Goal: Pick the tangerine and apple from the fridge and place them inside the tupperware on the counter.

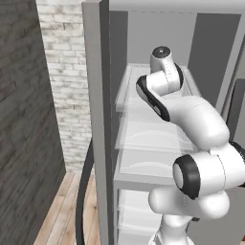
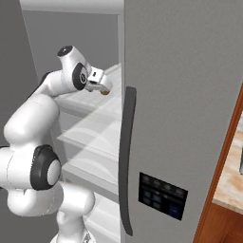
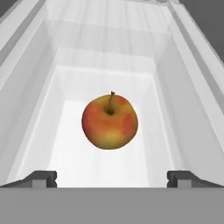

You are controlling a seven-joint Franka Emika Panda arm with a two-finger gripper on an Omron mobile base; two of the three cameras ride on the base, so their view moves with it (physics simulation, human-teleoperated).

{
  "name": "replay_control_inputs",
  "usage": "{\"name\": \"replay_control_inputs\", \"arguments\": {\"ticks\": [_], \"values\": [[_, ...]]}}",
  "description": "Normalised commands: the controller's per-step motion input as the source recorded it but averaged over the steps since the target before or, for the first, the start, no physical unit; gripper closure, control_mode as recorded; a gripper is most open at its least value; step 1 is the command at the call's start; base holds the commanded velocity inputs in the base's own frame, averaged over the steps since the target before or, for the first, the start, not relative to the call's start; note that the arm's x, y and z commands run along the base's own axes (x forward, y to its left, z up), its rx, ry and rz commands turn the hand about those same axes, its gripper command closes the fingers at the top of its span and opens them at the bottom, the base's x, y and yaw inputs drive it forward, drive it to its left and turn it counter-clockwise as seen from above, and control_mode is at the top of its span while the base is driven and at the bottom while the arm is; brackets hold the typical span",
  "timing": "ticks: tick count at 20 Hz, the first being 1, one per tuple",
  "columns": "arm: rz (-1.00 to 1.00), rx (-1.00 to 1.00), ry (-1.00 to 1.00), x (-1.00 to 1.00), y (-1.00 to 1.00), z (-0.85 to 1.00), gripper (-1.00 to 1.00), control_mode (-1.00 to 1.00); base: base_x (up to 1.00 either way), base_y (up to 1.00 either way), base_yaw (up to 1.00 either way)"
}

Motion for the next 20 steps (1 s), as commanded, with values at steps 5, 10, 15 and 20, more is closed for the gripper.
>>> {"name": "replay_control_inputs", "arguments": {"ticks": [5,10,15,20], "values": [[0.0,0.0,0.16,0.43,-0.01,-0.06,-1.0,-1.0,0.0,0.0,0.0],[0.0,0.0,0.0,0.29,0.0,-0.1,-1.0,-1.0,0.0,0.0,0.0],[0.0,0.0,0.0,0.04,-0.03,-0.2,-1.0,-1.0,0.0,0.0,0.0],[0.0,0.0,0.0,-0.03,-0.09,-0.19,-1.0,-1.0,0.0,0.0,0.0]]}}
